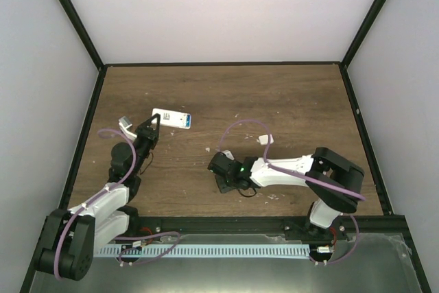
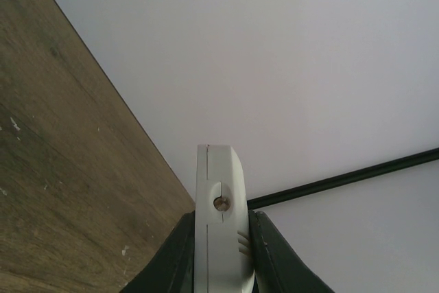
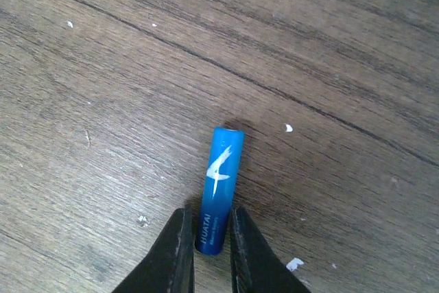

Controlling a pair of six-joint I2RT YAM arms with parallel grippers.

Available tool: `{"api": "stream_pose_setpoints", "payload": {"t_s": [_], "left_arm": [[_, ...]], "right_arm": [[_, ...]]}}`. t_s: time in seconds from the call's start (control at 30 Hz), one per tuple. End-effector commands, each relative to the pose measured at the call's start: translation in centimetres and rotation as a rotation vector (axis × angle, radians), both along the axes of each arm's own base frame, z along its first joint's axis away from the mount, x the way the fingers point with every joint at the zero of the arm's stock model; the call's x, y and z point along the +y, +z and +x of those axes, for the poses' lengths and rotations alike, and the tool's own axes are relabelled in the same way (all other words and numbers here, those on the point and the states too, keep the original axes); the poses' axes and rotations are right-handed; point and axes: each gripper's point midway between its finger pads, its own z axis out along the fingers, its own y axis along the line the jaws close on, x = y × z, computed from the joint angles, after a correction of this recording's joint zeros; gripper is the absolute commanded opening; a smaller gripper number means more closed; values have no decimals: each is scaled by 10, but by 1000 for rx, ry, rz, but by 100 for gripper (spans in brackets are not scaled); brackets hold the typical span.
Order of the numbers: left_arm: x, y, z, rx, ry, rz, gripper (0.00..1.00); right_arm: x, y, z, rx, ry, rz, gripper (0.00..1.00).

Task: Load the batteries into the remote control

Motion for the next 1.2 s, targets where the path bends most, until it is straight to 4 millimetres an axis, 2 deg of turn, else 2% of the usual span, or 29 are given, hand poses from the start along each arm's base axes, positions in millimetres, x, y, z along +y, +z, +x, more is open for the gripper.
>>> {"api": "stream_pose_setpoints", "payload": {"t_s": [0.0,0.23,0.3,0.5,0.7,0.8,1.0,1.1,1.17], "left_arm": [[5,8,1,-30,27,2,0],[9,5,2,-21,45,-17,0],[9,3,1,-19,49,-24,0],[14,-1,-4,-16,69,-28,0],[14,1,-4,-20,71,-14,0],[9,2,-4,-22,43,1,0],[-2,1,-5,-52,-9,60,0],[-8,3,-7,-77,-26,84,0],[-15,5,-8,-94,-45,112,0]], "right_arm": [[-30,-21,-14,40,12,-137,9],[-19,14,-9,24,6,-89,1],[-18,17,-8,14,6,-79,1],[-17,9,-9,25,21,-103,1],[-9,29,-3,0,13,-66,1],[0,60,2,-10,-7,-46,1],[31,157,25,6,-55,159,1],[34,189,37,61,-86,258,1],[34,201,41,93,-86,301,1]]}}
